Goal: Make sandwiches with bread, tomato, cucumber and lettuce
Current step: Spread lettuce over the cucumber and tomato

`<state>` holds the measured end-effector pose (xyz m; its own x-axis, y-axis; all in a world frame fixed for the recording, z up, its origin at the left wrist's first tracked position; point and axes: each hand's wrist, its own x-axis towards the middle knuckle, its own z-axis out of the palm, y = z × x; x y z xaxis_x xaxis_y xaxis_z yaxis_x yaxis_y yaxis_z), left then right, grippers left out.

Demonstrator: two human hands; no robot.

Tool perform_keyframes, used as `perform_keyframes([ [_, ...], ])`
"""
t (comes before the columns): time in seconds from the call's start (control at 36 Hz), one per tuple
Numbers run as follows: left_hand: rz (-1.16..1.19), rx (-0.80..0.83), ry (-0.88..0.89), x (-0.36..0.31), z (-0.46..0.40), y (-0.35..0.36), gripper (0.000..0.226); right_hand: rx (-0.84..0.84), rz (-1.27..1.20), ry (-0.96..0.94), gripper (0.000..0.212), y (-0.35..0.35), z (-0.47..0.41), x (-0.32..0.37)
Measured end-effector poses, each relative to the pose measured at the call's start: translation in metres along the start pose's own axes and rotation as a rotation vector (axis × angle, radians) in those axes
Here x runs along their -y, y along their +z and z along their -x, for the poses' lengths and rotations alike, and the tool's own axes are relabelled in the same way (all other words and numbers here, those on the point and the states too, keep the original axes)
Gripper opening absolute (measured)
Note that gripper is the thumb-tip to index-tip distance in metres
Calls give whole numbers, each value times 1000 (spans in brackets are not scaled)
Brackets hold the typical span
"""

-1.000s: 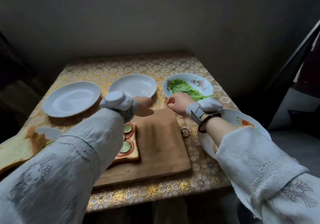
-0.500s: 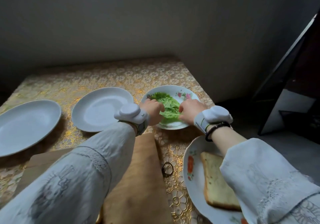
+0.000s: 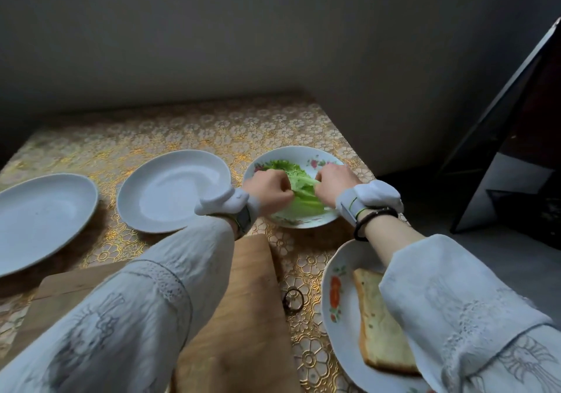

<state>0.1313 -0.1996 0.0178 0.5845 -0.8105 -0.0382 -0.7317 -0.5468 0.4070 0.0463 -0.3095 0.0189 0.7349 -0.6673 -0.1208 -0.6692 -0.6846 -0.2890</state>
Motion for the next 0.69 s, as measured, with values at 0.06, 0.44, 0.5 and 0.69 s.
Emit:
perform_keyframes([
  [0.06,124,-18,-40,-1,5,-9,20,-41,-109,29,27,-5,2,1],
  [0.44,372,-229,-65,-3,72,-71,24,-142,-519,28,22,-56,74,44],
  [0.5,390,-225,-74,6,104,-77,26,-138,-535,-3,19,-49,96,60],
  [0.69,420,-256,-202,39,170,-88,32,-1,-438,-86,31,-24,135,101],
])
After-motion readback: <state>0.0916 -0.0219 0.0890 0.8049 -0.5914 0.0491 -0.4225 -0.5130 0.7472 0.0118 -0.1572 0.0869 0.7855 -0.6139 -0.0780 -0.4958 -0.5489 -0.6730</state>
